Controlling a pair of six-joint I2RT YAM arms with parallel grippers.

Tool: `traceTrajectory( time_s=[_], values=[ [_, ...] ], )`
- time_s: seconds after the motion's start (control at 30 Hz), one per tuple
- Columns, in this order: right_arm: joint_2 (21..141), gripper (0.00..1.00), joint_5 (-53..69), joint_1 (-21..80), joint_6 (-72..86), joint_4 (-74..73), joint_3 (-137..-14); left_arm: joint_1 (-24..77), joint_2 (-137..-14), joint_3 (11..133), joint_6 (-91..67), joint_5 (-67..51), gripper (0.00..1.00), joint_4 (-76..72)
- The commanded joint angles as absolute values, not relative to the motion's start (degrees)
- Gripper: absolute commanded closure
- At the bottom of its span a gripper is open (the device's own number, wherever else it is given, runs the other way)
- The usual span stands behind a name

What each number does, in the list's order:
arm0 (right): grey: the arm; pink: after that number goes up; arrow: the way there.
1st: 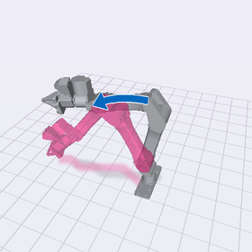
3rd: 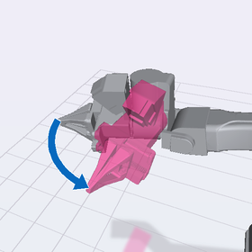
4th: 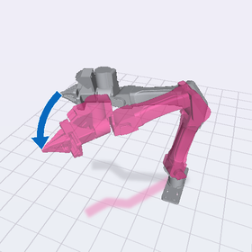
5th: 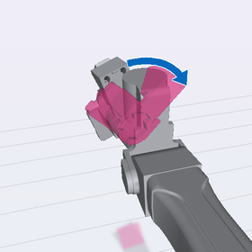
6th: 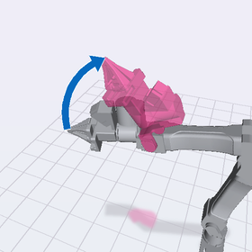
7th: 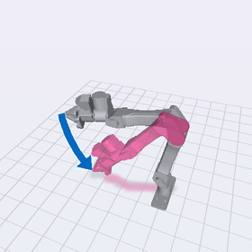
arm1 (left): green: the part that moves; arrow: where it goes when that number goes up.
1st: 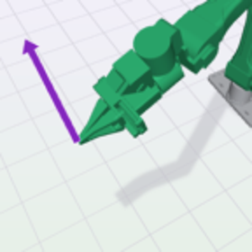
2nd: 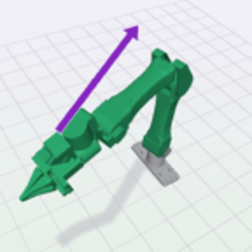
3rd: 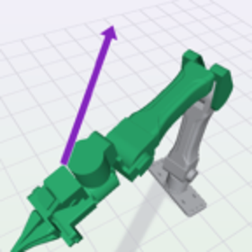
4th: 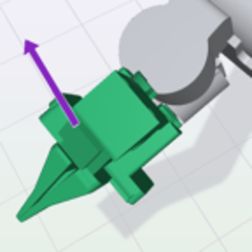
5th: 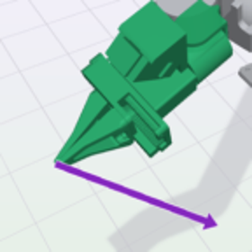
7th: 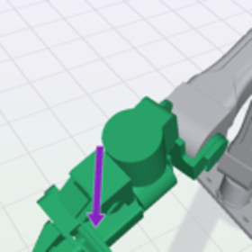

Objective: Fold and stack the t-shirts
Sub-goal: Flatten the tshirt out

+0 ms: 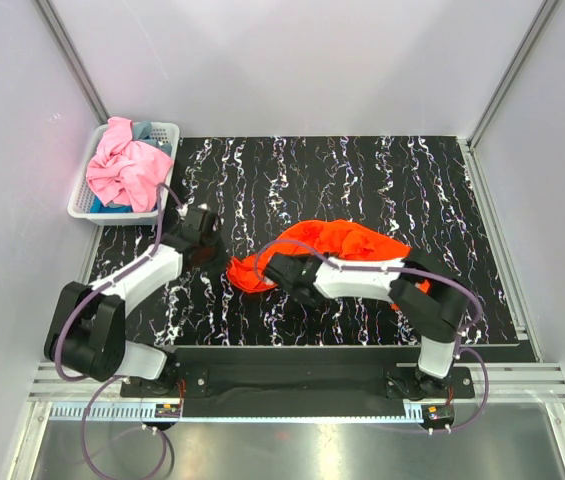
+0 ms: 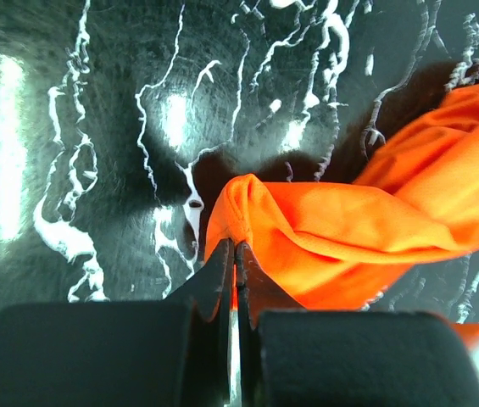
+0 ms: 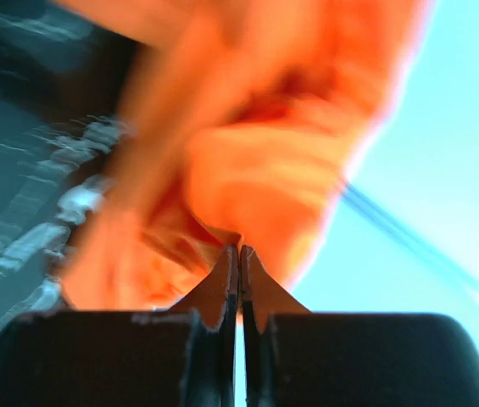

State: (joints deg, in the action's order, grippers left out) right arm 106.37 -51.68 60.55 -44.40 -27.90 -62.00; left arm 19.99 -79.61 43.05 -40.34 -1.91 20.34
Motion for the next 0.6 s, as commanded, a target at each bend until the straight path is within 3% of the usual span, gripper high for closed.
traceTrajectory(
  time_s=[0.0, 0.17, 0.3, 0.4, 0.57],
  values=[
    [97.1, 1.00, -58.4, 57.2, -37.0, -34.7, -72.2, 19.7, -74.7, 52.3, -38.4, 2.2, 1.00, 23.6],
    [89.1, 1.00, -65.1, 47.4, -24.9, -43.7, -87.5, 19.8, -66.5, 67.5, -34.4, 13.3, 1.00, 31.4],
    [84.0, 1.00, -69.4, 42.2, -25.0, -44.4, -98.2, 19.8, -62.8, 81.0, -30.8, 24.0, 1.00, 39.1],
    [78.9, 1.00, -69.1, 41.5, -28.6, -40.4, -104.5, 19.8, -61.7, 90.8, -28.3, 25.9, 1.00, 43.7],
    [71.9, 1.00, -73.9, 41.6, -30.1, -41.8, -114.8, 19.8, -54.9, 95.6, -26.6, 26.1, 1.00, 45.4]
  ],
)
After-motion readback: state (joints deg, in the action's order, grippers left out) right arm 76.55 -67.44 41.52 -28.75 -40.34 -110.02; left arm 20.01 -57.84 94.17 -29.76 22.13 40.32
